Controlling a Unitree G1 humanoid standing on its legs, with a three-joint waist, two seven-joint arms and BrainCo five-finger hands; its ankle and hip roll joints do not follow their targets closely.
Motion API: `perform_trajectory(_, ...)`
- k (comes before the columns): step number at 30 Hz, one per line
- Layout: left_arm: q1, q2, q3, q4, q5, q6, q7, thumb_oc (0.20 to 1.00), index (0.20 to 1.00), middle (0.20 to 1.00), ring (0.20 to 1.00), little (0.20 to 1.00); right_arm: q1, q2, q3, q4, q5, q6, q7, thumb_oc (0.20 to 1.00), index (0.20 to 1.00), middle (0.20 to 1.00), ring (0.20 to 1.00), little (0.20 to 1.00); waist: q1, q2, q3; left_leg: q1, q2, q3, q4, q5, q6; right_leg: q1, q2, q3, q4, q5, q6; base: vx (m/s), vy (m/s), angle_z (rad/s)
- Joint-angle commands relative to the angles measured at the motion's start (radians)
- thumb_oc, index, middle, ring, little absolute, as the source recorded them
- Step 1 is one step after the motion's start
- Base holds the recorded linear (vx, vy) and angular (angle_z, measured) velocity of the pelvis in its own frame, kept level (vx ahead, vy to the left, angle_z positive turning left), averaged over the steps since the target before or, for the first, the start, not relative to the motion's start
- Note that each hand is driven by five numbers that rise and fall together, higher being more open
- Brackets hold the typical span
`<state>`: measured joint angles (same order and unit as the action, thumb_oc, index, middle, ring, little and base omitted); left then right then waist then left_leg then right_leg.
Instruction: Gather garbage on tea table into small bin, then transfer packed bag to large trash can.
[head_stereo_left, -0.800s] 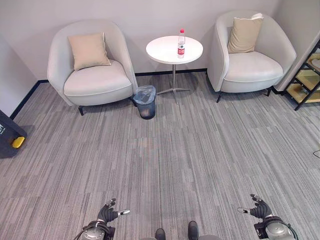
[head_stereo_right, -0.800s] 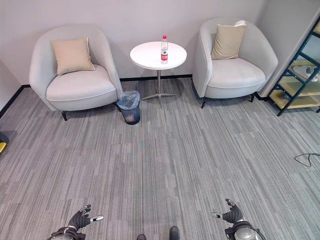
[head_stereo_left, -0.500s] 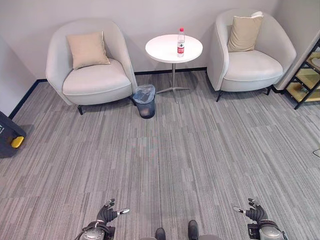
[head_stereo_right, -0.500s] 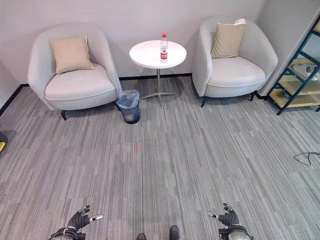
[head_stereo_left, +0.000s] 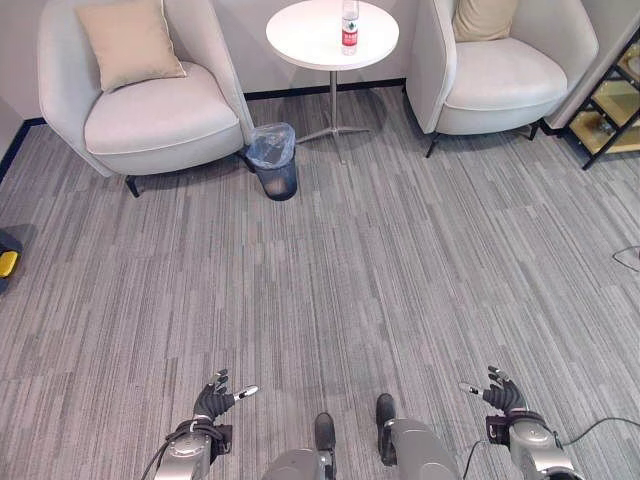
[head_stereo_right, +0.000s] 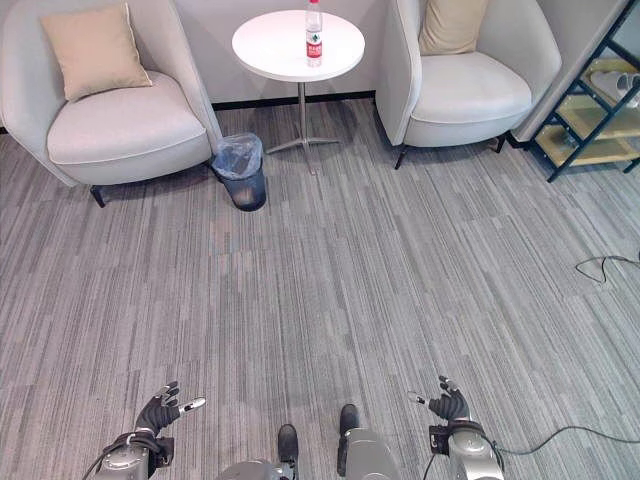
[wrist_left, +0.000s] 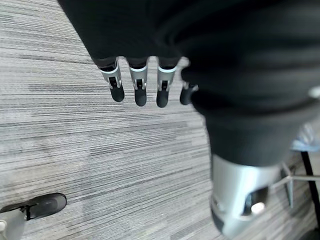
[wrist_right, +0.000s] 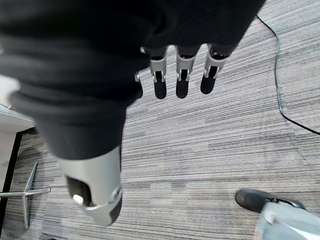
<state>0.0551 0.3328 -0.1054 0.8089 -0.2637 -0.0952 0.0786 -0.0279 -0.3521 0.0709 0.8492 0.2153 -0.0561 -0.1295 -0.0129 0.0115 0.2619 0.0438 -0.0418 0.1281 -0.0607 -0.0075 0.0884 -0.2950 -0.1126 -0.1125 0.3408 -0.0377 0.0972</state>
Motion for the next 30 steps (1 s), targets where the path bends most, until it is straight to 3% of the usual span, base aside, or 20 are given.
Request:
perform_trajectory(1,0.004,0.014,0.025,-0.008,-0.026,-0.031,0.006,1.0,1.0,1.0,1.0,1.0,-0.003,-0.038,0.026,-0.036,-0.013,-0.024,-0.019,1.0,1.0,1.0,1.0,1.0,-0.008,0.005,-0.026,0.03,-0.001,-0.103,0.136,-0.186,-0.057,0.042,-0.01,-0.022,-0.081,0.032,0.046,0.31,-0.088,-0.19)
perform_trajectory(5,-0.011,0.0,0.022,0.025,-0.016,-0.031,0.011,1.0,1.0,1.0,1.0,1.0,0.006,-0.044,0.026,-0.059,-0.014,-0.024,-0.024,1.0,1.0,1.0,1.0,1.0,-0.043,0.002,-0.016,0.121,-0.003,-0.132,0.104,-0.222,-0.079,-0.023,-0.009,-0.057,-0.263,0.097,0.063,0.35,-0.128,0.03)
perform_trajectory(8,-0.021,-0.005,0.006,0.043,0.006,-0.034,0.009,1.0,1.0,1.0,1.0,1.0,0.035,-0.048,0.024,-0.07,-0.019,-0.021,-0.02,1.0,1.0,1.0,1.0,1.0,-0.061,0.008,-0.027,0.184,0.015,-0.164,0.085,-0.252,-0.103,-0.021,-0.005,-0.052,-0.302,0.114,0.066,0.51,-0.261,0.41)
perform_trajectory(9,-0.019,-0.02,-0.007,0.046,0.002,-0.035,0.009,1.0,1.0,1.0,1.0,1.0,0.033,-0.053,0.026,-0.069,-0.015,-0.031,-0.016,1.0,1.0,1.0,1.0,1.0,-0.07,0.032,-0.04,0.169,0.058,-0.17,0.16,-0.178,-0.14,-0.01,0.017,-0.047,-0.243,0.118,0.032,0.74,-0.525,0.82)
perform_trajectory(10,-0.018,-0.025,-0.021,0.032,0.001,-0.031,-0.001,1.0,1.0,1.0,1.0,1.0,0.043,-0.06,0.017,-0.092,-0.003,-0.04,-0.013,1.0,1.0,1.0,1.0,1.0,-0.078,0.051,-0.048,0.129,0.095,-0.17,0.269,-0.062,-0.183,0.019,0.043,-0.05,-0.224,0.081,-0.002,0.6,-0.452,0.66)
perform_trajectory(11,-0.018,-0.024,-0.021,0.032,0.001,-0.031,-0.001,1.0,1.0,1.0,1.0,1.0,0.043,-0.059,0.017,-0.092,-0.003,-0.04,-0.013,1.0,1.0,1.0,1.0,1.0,-0.08,0.048,-0.05,0.126,0.092,-0.171,0.268,-0.059,-0.182,0.017,0.039,-0.05,-0.226,0.083,-0.002,0.33,-0.292,0.35)
perform_trajectory(14,-0.03,-0.024,-0.039,0.025,-0.007,-0.024,-0.008,1.0,1.0,1.0,1.0,1.0,0.043,-0.068,0.01,-0.097,0.023,-0.05,-0.021,1.0,1.0,1.0,1.0,1.0,-0.075,0.033,-0.03,0.003,0.132,-0.136,0.516,0.081,-0.192,0.083,0.063,-0.037,-0.225,0.027,-0.057,0.28,-0.267,-0.03)
perform_trajectory(15,-0.039,-0.024,-0.045,0.031,-0.008,-0.022,-0.006,1.0,1.0,1.0,1.0,1.0,0.037,-0.07,0.012,-0.09,0.025,-0.05,-0.028,1.0,1.0,1.0,1.0,1.0,-0.072,0.024,-0.024,-0.023,0.137,-0.118,0.565,0.096,-0.188,0.102,0.065,-0.034,-0.229,0.013,-0.068,0.44,-0.347,-0.19)
perform_trajectory(16,-0.062,-0.026,-0.056,0.039,-0.011,-0.022,-0.003,1.0,1.0,1.0,1.0,1.0,0.021,-0.078,0.018,-0.071,0.026,-0.042,-0.034,1.0,1.0,1.0,1.0,1.0,-0.056,0.008,-0.006,-0.1,0.147,-0.071,0.606,0.045,-0.164,0.153,0.068,-0.03,-0.238,-0.017,-0.075,0.34,-0.243,-0.18)
perform_trajectory(17,-0.062,-0.025,-0.056,0.039,-0.011,-0.022,-0.003,1.0,1.0,1.0,1.0,1.0,0.02,-0.078,0.018,-0.071,0.026,-0.042,-0.034,1.0,1.0,1.0,1.0,1.0,-0.056,0.006,-0.008,-0.102,0.145,-0.07,0.604,0.048,-0.163,0.151,0.066,-0.029,-0.239,-0.015,-0.074,0.34,-0.195,-0.16)
perform_trajectory(19,-0.071,-0.024,-0.063,0.04,-0.01,-0.025,0.0,1.0,1.0,1.0,1.0,1.0,0.014,-0.082,0.021,-0.072,0.034,-0.04,-0.033,1.0,1.0,1.0,1.0,1.0,-0.034,-0.009,0.002,-0.195,0.113,-0.042,0.575,-0.015,-0.146,0.208,0.065,-0.02,-0.26,-0.037,-0.07,0.32,-0.095,-0.12)
perform_trajectory(20,-0.069,-0.023,-0.066,0.037,-0.008,-0.025,-0.001,1.0,1.0,1.0,1.0,1.0,0.015,-0.084,0.023,-0.072,0.035,-0.042,-0.032,1.0,1.0,1.0,1.0,1.0,-0.024,-0.017,-0.001,-0.242,0.1,-0.022,0.522,-0.032,-0.141,0.234,0.061,-0.02,-0.272,-0.045,-0.064,0.54,-0.061,-0.07)
perform_trajectory(21,-0.058,-0.023,-0.068,0.029,-0.009,-0.022,0.0,1.0,1.0,1.0,1.0,1.0,0.023,-0.082,0.027,-0.07,0.035,-0.038,-0.036,1.0,1.0,1.0,1.0,1.0,-0.002,-0.017,-0.001,-0.289,0.093,0.009,0.376,-0.026,-0.144,0.285,0.072,-0.017,-0.281,-0.071,-0.055,0.41,-0.026,-0.13)
perform_trajectory(22,-0.057,-0.022,-0.068,0.029,-0.009,-0.022,0.0,1.0,1.0,1.0,1.0,1.0,0.023,-0.081,0.027,-0.07,0.035,-0.038,-0.036,1.0,1.0,1.0,1.0,1.0,-0.002,-0.018,-0.003,-0.288,0.091,0.01,0.369,-0.021,-0.144,0.282,0.071,-0.016,-0.282,-0.069,-0.055,0.43,0.003,-0.2)
perform_trajectory(24,-0.042,-0.02,-0.059,0.016,-0.005,-0.022,0.002,1.0,1.0,1.0,1.0,1.0,0.023,-0.076,0.031,-0.061,0.029,-0.036,-0.042,1.0,1.0,1.0,1.0,1.0,0.028,-0.003,-0.007,-0.317,0.083,0.005,0.206,0.07,-0.165,0.342,0.103,-0.006,-0.293,-0.092,-0.051,0.39,0.021,-0.37)
perform_trajectory(26,-0.032,-0.021,-0.05,0.02,-0.003,-0.021,0.003,1.0,1.0,1.0,1.0,1.0,0.022,-0.068,0.033,-0.052,0.022,-0.034,-0.045,1.0,1.0,1.0,1.0,1.0,0.047,-0.002,-0.011,-0.345,0.077,0.012,0.112,0.102,-0.172,0.399,0.119,0.011,-0.298,-0.119,-0.048,0.47,0.038,-0.57)
perform_trajectory(30,-0.012,-0.024,-0.029,0.032,0.002,-0.017,0.004,1.0,1.0,1.0,1.0,1.0,0.033,-0.051,0.03,-0.052,0.007,-0.026,-0.04,1.0,1.0,1.0,1.0,1.0,0.075,-0.018,-0.034,-0.39,0.092,0.072,0.121,0.133,-0.167,0.49,0.125,0.061,-0.288,-0.153,-0.04,0.52,0.103,-0.27)
